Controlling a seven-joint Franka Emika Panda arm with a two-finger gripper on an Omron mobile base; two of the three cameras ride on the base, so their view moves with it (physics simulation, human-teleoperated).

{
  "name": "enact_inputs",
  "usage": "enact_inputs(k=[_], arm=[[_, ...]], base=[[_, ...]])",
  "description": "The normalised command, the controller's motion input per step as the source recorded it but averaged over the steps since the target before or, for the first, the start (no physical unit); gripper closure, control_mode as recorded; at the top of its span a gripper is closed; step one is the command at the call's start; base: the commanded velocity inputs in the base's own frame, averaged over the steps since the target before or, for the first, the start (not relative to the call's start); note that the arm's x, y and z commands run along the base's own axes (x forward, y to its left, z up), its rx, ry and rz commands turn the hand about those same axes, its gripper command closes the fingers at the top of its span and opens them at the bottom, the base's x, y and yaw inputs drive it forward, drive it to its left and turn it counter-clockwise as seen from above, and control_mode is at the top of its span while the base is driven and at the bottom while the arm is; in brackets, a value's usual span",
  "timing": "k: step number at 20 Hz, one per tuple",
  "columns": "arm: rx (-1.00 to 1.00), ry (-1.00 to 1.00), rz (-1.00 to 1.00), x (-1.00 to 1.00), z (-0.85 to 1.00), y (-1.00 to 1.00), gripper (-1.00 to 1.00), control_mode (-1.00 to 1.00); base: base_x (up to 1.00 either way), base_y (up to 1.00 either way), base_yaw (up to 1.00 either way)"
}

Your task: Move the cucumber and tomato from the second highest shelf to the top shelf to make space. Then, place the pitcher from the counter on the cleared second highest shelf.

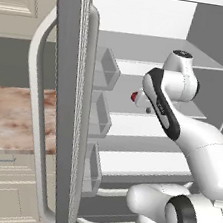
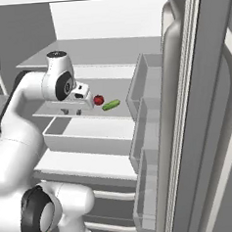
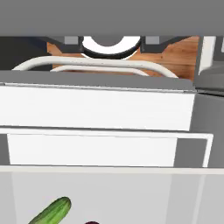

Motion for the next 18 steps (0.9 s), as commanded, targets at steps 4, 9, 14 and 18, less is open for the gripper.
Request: enact_inputs(k=[4,9,14,18], arm=[[0.00,-0.03,0.00,-0.26,-0.03,0.00,-1.00,-1.00],[0.00,-0.15,-0.13,-0.09,-0.44,-0.14,-1.00,-1.00],[0.00,-0.18,-0.14,0.19,-0.49,-0.29,-1.00,-1.00],[-0.01,-0.01,-0.11,0.04,-0.08,-0.15,-1.00,-1.00]], base=[[0.00,0.00,0.00],[0.00,0.00,0.00],[0.00,0.00,0.00],[0.00,0.00,0.00]])
